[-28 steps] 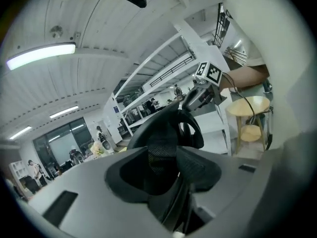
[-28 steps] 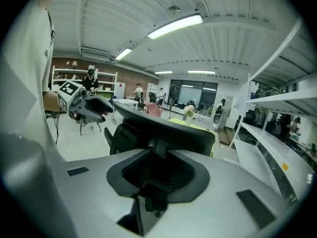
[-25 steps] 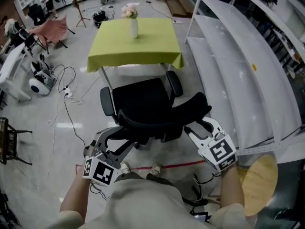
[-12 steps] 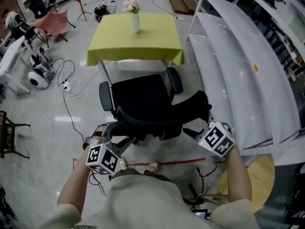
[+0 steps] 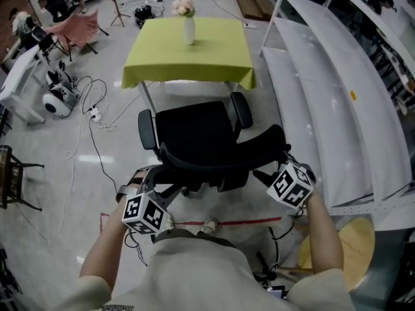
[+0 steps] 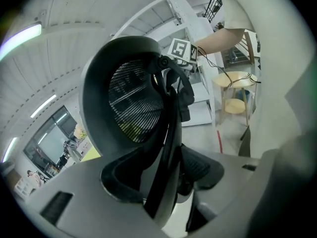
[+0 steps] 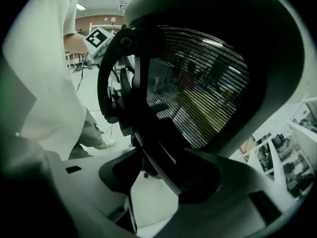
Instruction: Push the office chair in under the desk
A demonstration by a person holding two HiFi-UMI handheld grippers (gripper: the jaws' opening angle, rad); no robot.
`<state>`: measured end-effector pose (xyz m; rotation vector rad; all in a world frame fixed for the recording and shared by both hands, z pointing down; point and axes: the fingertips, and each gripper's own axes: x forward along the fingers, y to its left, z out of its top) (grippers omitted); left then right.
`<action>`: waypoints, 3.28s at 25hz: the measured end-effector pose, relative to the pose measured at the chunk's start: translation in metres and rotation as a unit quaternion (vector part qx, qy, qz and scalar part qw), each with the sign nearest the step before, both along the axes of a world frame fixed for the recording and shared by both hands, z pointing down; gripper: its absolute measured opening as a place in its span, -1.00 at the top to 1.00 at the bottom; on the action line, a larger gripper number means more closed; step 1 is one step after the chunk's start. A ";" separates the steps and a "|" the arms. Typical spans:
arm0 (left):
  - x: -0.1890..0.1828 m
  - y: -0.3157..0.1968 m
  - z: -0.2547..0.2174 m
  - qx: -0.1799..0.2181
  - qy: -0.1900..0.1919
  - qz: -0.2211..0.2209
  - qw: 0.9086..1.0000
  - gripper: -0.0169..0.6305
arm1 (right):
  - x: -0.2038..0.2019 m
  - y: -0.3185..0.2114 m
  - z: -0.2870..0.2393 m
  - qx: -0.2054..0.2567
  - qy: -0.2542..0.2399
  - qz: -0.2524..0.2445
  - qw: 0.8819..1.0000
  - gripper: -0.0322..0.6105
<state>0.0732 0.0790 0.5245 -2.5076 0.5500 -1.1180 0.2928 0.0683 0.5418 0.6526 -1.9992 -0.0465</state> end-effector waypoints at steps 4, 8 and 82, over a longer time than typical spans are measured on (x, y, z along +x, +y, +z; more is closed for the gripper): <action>-0.001 -0.001 0.000 -0.002 0.001 -0.005 1.000 0.20 | 0.000 -0.002 -0.002 0.004 -0.016 -0.001 1.000 0.23; -0.002 -0.004 -0.001 -0.001 0.010 -0.004 1.000 0.18 | -0.001 -0.003 -0.002 0.003 -0.017 -0.006 1.000 0.24; -0.099 -0.273 0.009 0.093 -0.049 -0.017 0.994 0.05 | -0.092 -0.220 -0.013 0.073 -0.095 -0.035 0.992 0.34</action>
